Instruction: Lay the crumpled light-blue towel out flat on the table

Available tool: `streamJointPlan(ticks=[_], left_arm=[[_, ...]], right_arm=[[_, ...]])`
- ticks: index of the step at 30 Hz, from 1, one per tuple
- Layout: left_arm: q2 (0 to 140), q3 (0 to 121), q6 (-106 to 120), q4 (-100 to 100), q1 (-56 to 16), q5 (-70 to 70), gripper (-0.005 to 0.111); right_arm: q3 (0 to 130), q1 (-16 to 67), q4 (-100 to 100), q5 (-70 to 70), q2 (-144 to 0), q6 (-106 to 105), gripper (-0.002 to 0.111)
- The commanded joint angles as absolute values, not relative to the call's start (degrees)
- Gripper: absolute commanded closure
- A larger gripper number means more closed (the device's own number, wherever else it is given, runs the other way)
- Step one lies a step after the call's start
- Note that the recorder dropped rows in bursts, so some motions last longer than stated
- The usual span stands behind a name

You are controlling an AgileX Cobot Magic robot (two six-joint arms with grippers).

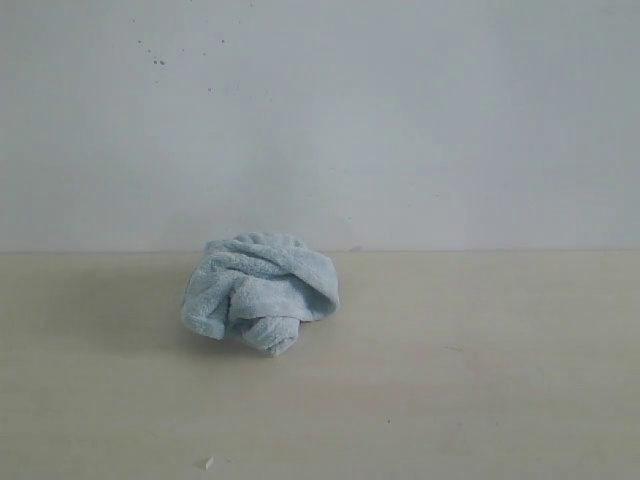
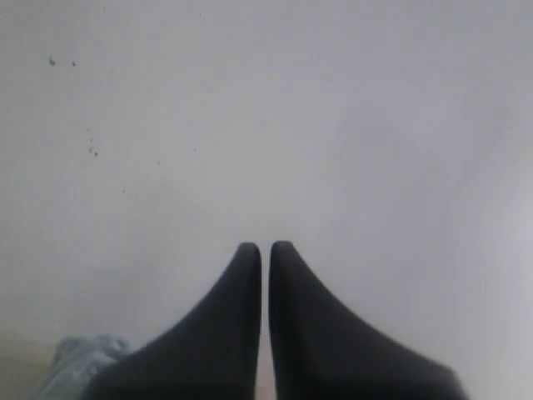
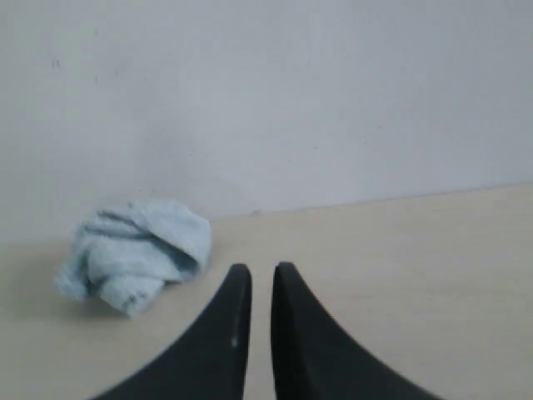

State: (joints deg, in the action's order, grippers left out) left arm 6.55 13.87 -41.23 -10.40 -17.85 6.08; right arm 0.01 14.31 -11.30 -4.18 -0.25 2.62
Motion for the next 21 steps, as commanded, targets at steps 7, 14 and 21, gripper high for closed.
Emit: streamJointPlan(ticks=[7, 14, 21], left_arm=[[33.08, 19.40, -41.09, -16.90, -22.76, 0.00, 0.103], [54.57, 24.31, -41.09, -21.95, -23.90, 12.76, 0.082], [74.90, 34.58, -38.11, -22.07, -23.90, 13.77, 0.047]], right_arm=[[0.00, 14.44, -17.62, 15.47, 0.00, 13.77, 0.099], [0.00, 14.44, -17.62, 7.96, -0.34, 21.92, 0.099], [6.84, 14.44, -11.87, 5.96, -19.27, 21.94, 0.099]])
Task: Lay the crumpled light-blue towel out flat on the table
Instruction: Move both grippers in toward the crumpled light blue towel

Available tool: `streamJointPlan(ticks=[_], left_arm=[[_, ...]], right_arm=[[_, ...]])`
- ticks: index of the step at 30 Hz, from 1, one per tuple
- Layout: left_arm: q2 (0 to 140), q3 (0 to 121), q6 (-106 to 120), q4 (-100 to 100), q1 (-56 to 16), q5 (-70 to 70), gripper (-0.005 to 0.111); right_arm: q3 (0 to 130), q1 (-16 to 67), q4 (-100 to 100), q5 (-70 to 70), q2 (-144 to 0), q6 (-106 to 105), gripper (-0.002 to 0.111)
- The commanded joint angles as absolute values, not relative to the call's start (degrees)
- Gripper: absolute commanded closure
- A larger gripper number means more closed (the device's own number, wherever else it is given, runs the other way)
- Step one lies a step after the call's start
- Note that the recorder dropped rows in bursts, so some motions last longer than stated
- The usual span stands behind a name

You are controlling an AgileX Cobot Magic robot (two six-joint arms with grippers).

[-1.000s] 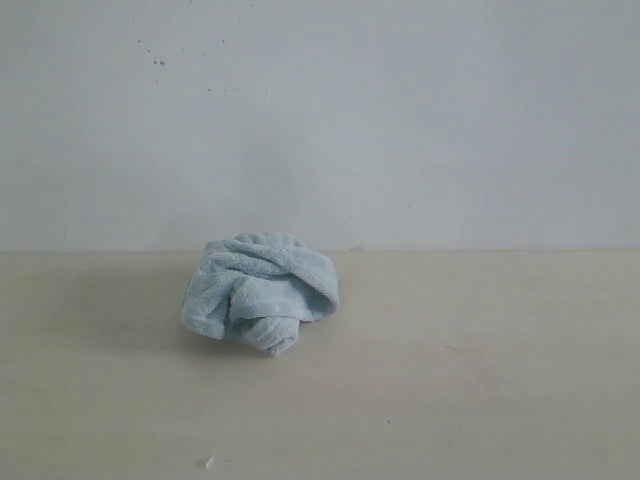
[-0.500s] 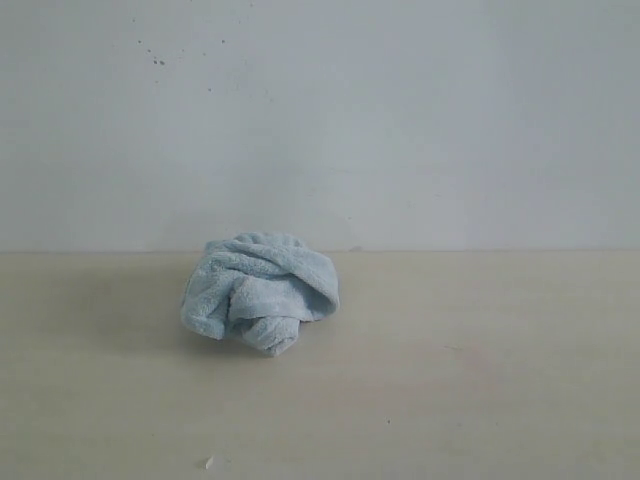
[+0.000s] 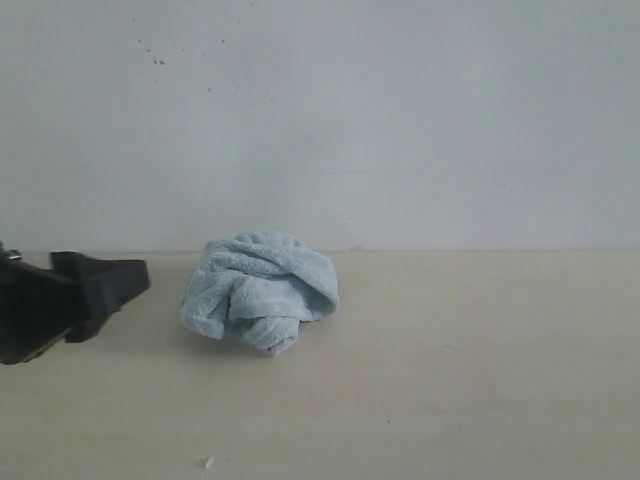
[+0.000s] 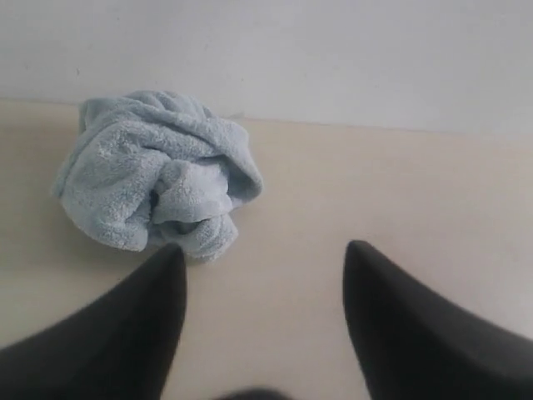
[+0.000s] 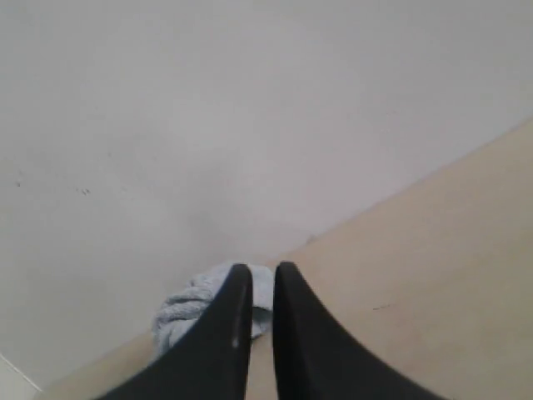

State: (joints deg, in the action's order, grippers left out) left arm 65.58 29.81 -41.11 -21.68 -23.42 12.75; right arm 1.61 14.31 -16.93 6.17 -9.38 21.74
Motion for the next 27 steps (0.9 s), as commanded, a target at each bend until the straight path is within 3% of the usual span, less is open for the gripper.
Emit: streamJointPlan(ticks=[1, 6, 10, 16, 18, 23, 27], left_arm=[[78.08, 35.76, -36.95, -22.07, -23.90, 13.77, 0.047], [92.13, 43.19, -34.38, -21.85, -20.59, 13.63, 0.047], [98.85, 48.51, -34.16, -21.85, -15.53, 13.34, 0.047], [103.58, 52.51, -34.47, -21.15, -11.54, 13.45, 0.045], [104.62, 53.34, -34.64, -20.04, -11.54, 13.92, 0.040], [108.61, 56.58, -36.64, -19.89, -11.90, 14.04, 0.034], [112.89, 59.48, -38.16, -19.89, -12.01, 14.15, 0.034]], right_arm=[[9.23, 14.44, -10.34, 5.83, -23.11, 21.94, 0.099], [23.31, 19.03, 0.00, 1.41, -39.25, 21.55, 0.099], [34.62, 27.18, 3.55, -6.22, -50.31, 14.99, 0.099], [39.36, 33.11, 3.55, -5.37, -61.25, 10.34, 0.098], [39.36, 33.11, 3.55, -5.63, -63.96, 10.17, 0.091], [39.36, 33.11, 3.55, -7.77, -69.97, 9.88, 0.054], [39.36, 33.11, 3.55, -7.92, -70.34, 8.95, 0.054]])
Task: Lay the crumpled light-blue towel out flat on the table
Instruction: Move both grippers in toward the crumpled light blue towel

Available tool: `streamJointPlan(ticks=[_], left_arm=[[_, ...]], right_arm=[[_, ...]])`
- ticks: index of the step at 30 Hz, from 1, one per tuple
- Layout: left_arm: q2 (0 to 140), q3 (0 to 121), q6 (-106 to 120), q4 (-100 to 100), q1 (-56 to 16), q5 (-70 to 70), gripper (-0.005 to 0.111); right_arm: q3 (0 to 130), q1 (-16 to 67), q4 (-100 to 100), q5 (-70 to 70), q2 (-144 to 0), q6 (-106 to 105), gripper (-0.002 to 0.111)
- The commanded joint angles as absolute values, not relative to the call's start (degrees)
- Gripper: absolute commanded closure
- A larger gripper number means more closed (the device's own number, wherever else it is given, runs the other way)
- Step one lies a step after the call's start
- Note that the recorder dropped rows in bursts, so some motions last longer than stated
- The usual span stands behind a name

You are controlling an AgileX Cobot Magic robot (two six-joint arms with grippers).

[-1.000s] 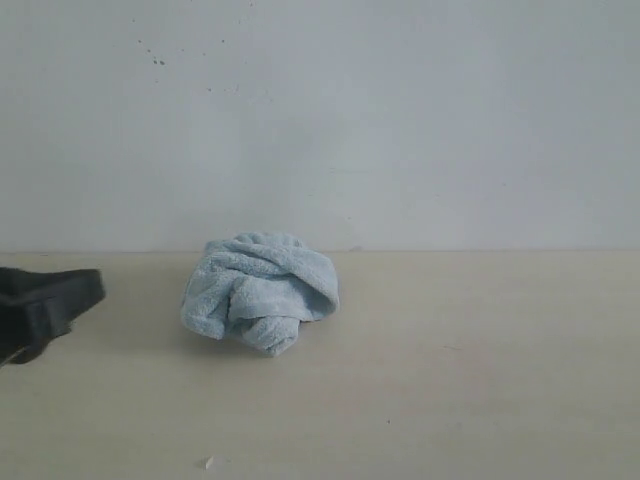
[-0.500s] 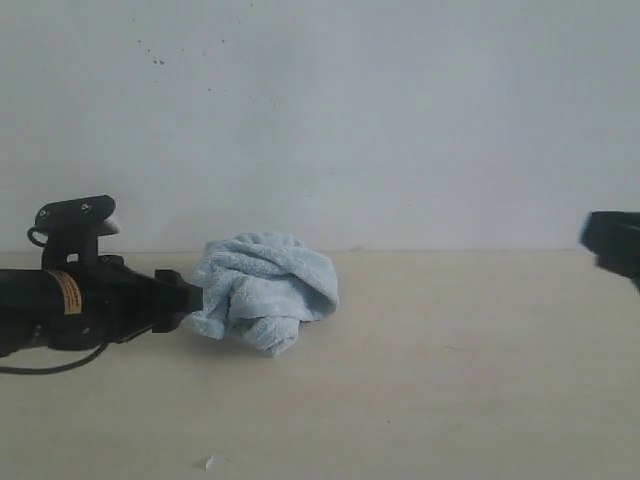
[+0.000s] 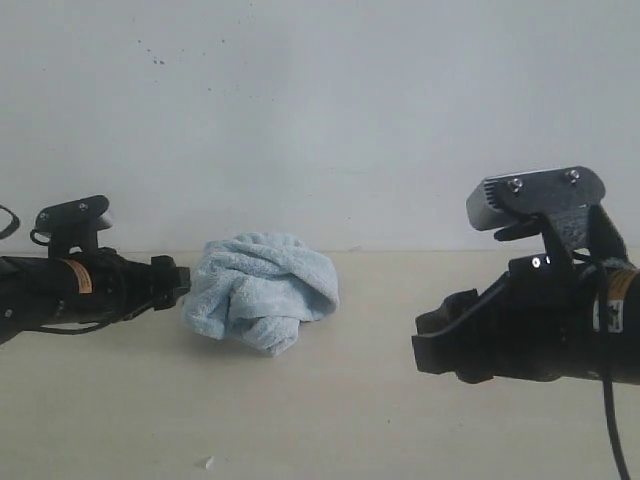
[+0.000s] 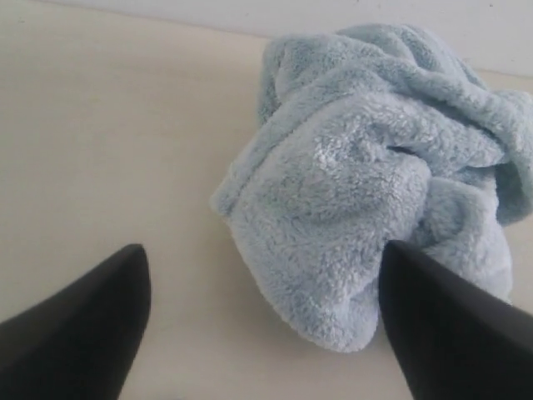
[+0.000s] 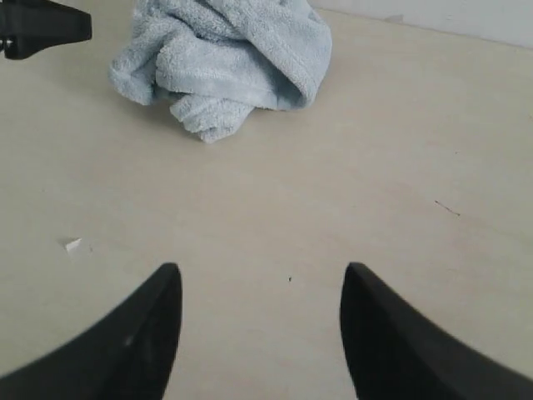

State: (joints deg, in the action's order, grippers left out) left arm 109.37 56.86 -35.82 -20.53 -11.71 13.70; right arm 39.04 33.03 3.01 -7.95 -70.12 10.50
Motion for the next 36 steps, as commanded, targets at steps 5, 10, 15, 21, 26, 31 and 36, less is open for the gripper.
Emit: streamJointPlan(ticks=[5, 10, 15, 21, 26, 31, 36], left_arm=[[118.70, 62.12, -44.90, -20.00, -12.01, 17.11, 0.034], [123.24, 64.02, -49.88, -21.52, -12.12, 20.86, 0.034], [125.84, 66.59, -54.58, -25.13, -13.95, 25.05, 0.035], [127.50, 69.63, -55.03, -27.28, -16.74, 18.54, 0.102], [118.46, 66.90, -57.07, -38.18, -16.74, 11.41, 0.102], [102.60, 51.64, -57.07, -42.93, -16.63, 10.05, 0.103], [96.45, 47.90, -57.07, -42.37, -16.26, 12.72, 0.103]], right_arm=[[39.36, 33.11, 3.55, -7.81, -70.34, 8.32, 0.056], [39.36, 33.11, 3.55, -7.81, -70.34, 6.87, 0.056], [39.36, 33.11, 3.55, -7.34, -70.34, 6.72, 0.056], [39.36, 33.11, 3.55, -7.09, -70.34, 6.72, 0.056], [39.36, 33.11, 3.55, -7.09, -70.46, 6.72, 0.056], [39.36, 33.11, 3.55, -7.10, -70.56, 6.72, 0.056], [39.36, 33.11, 3.15, -7.87, -70.56, 6.72, 0.056]])
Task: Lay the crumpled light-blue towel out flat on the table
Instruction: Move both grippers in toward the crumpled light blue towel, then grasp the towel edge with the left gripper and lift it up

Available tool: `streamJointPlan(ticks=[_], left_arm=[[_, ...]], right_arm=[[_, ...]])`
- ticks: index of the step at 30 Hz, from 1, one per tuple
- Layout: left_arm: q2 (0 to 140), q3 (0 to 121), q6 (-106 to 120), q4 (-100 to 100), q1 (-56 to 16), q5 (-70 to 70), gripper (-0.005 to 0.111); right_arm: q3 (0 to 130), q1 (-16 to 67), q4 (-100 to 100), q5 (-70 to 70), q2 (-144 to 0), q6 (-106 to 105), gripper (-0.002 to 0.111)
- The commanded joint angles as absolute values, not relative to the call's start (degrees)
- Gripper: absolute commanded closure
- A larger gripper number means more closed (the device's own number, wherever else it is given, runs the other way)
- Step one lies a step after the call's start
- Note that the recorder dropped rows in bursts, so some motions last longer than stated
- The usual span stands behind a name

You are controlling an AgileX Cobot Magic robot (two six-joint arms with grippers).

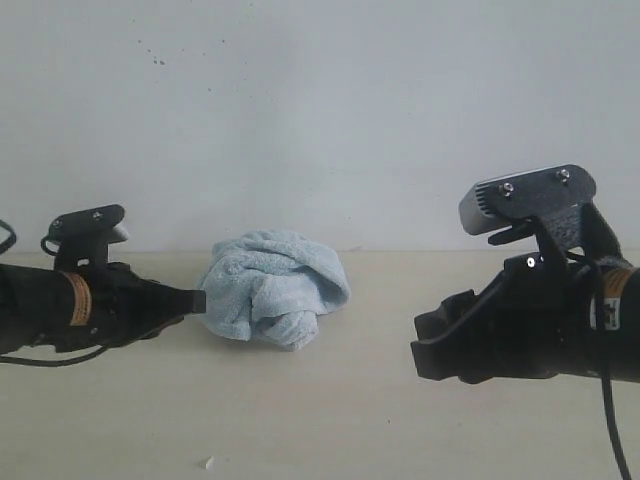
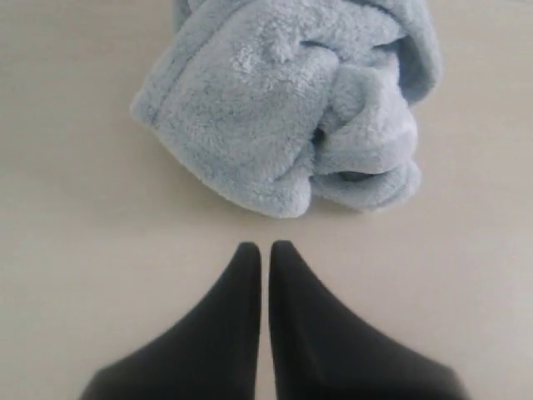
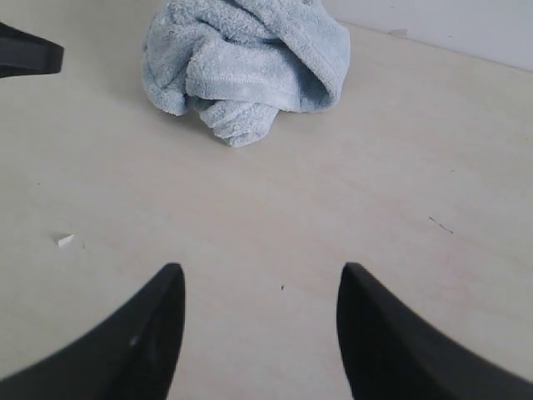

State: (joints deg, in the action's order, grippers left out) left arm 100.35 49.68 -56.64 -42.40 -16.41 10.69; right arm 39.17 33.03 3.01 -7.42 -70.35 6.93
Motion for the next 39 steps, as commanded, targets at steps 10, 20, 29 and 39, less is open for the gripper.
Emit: streamJointPlan(ticks=[10, 20, 29, 39], left_arm=[[108.85, 59.53, -57.46, -30.06, -16.26, 14.42, 0.033], [121.97, 70.72, -56.83, -29.53, -16.26, 10.87, 0.035], [127.50, 73.35, -56.14, -29.53, -16.26, 14.20, 0.035], [129.35, 73.35, -56.99, -29.28, -16.26, 18.74, 0.092]], right_arm=[[39.36, 33.11, 3.16, -8.25, -70.56, 4.92, 0.056], [39.36, 33.11, 2.75, -5.51, -70.56, 4.53, 0.056], [39.36, 33.11, 2.75, -4.31, -70.56, 4.43, 0.056], [39.36, 33.11, 2.41, -4.06, -70.56, 4.57, 0.056]])
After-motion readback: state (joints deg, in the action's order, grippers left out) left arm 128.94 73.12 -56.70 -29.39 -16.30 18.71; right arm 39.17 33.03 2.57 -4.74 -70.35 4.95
